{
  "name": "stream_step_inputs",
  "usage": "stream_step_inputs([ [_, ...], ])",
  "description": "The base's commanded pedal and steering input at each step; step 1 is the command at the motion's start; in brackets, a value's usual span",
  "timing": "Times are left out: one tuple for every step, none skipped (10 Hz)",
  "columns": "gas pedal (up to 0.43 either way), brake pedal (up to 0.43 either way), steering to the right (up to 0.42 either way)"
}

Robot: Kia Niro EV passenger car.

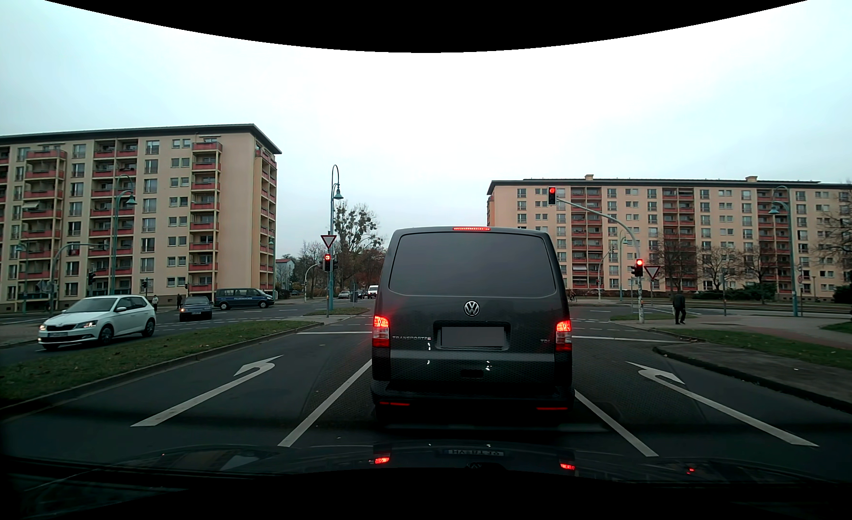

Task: Follow the waypoints while adhering to traffic rules and regulations

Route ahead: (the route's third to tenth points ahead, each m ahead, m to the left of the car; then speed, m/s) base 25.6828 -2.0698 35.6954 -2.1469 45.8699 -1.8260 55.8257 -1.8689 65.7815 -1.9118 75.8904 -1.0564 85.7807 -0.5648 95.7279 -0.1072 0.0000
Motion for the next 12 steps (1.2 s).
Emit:
stream_step_inputs([
  [0.0,0.378,0.004],
  [0.0,0.378,0.004],
  [0.0,0.378,0.004],
  [0.0,0.378,0.004],
  [0.0,0.378,0.004],
  [0.0,0.378,0.004],
  [0.0,0.372,0.005],
  [0.0,0.378,0.005],
  [0.0,0.378,0.004],
  [0.0,0.378,0.004],
  [0.0,0.372,0.004],
  [0.0,0.378,0.004],
])
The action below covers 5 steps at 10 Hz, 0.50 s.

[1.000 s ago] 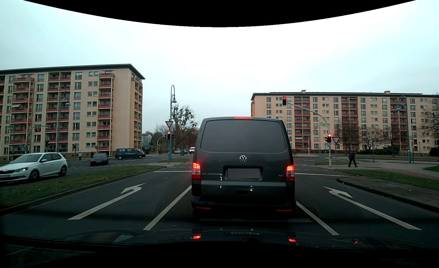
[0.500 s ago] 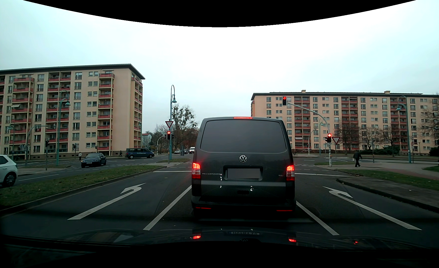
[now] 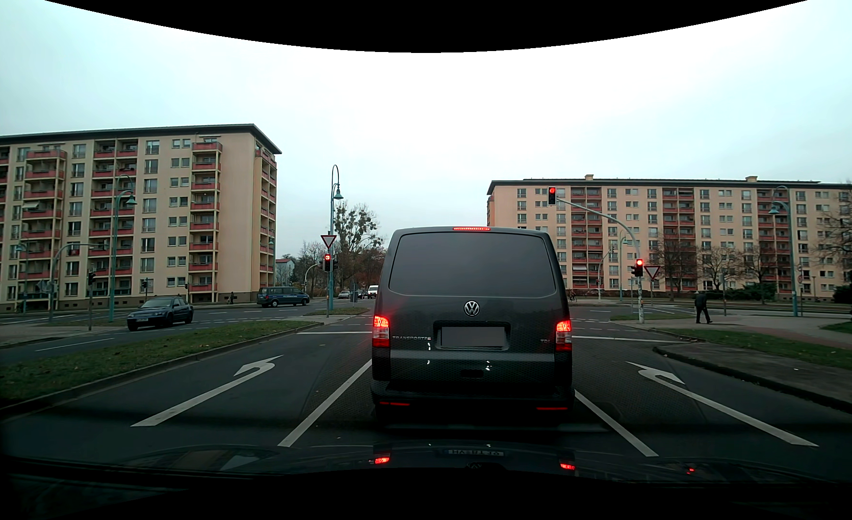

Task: Follow the waypoints while adhering to traffic rules and regulations

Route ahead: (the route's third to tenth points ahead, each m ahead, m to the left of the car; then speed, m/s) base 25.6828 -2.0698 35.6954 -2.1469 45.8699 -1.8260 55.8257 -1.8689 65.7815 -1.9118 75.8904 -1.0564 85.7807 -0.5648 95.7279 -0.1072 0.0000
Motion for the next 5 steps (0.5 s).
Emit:
stream_step_inputs([
  [0.0,0.378,0.004],
  [0.0,0.372,0.004],
  [0.0,0.378,0.004],
  [0.0,0.372,0.004],
  [0.0,0.372,0.004],
])
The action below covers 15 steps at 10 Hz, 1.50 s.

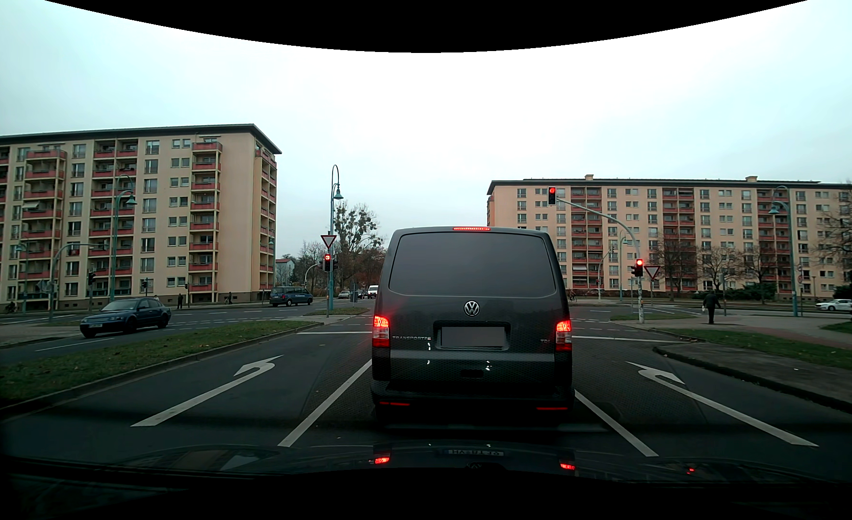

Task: Follow the waypoints while adhering to traffic rules and regulations

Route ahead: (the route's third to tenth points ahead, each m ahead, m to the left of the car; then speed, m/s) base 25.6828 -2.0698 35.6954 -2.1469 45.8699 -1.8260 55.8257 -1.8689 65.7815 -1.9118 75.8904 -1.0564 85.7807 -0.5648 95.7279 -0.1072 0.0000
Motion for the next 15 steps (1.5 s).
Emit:
stream_step_inputs([
  [0.0,0.378,0.004],
  [0.0,0.378,0.004],
  [0.0,0.372,0.004],
  [0.0,0.372,0.004],
  [0.0,0.378,0.004],
  [0.0,0.378,0.004],
  [0.0,0.372,0.004],
  [0.0,0.378,0.004],
  [0.0,0.372,0.004],
  [0.0,0.378,0.004],
  [0.0,0.372,0.004],
  [0.0,0.378,0.004],
  [0.0,0.372,0.004],
  [0.0,0.378,0.004],
  [0.0,0.372,0.004],
])
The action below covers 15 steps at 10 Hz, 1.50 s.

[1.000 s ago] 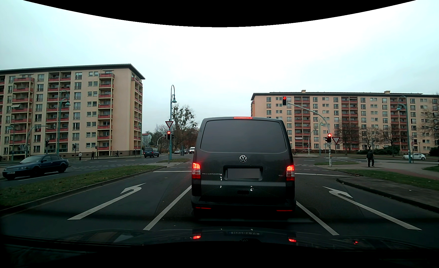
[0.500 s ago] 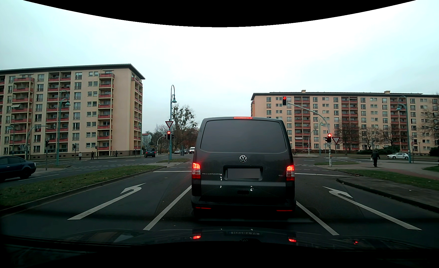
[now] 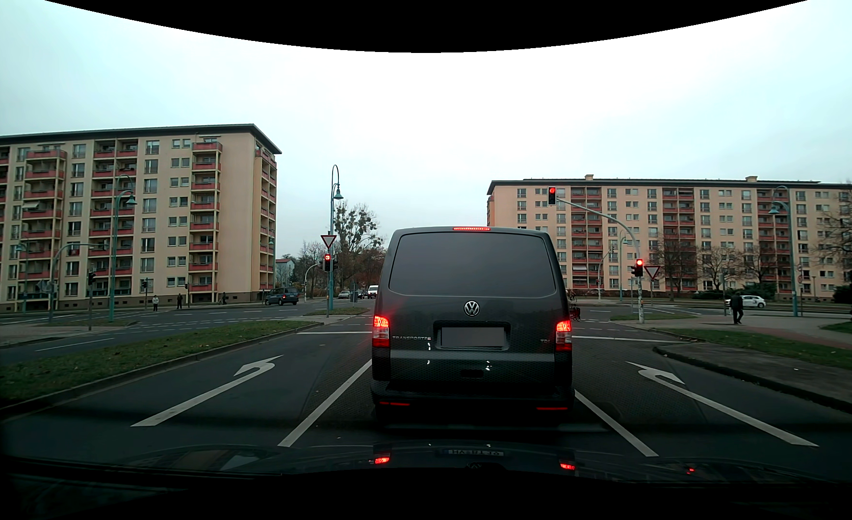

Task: Follow the waypoints while adhering to traffic rules and regulations

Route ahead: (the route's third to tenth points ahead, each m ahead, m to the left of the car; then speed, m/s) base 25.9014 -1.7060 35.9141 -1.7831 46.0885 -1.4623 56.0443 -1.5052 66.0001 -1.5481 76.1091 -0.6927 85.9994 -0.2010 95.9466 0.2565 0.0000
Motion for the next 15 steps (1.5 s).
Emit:
stream_step_inputs([
  [0.0,0.378,0.004],
  [0.0,0.372,0.004],
  [0.0,0.378,0.004],
  [0.0,0.372,0.004],
  [0.0,0.372,0.004],
  [0.0,0.378,0.004],
  [0.0,0.372,0.004],
  [0.0,0.372,0.004],
  [0.0,0.378,0.004],
  [0.0,0.372,0.004],
  [0.0,0.372,0.004],
  [0.0,0.378,0.004],
  [0.0,0.378,0.004],
  [0.0,0.372,0.004],
  [0.0,0.372,0.004],
])
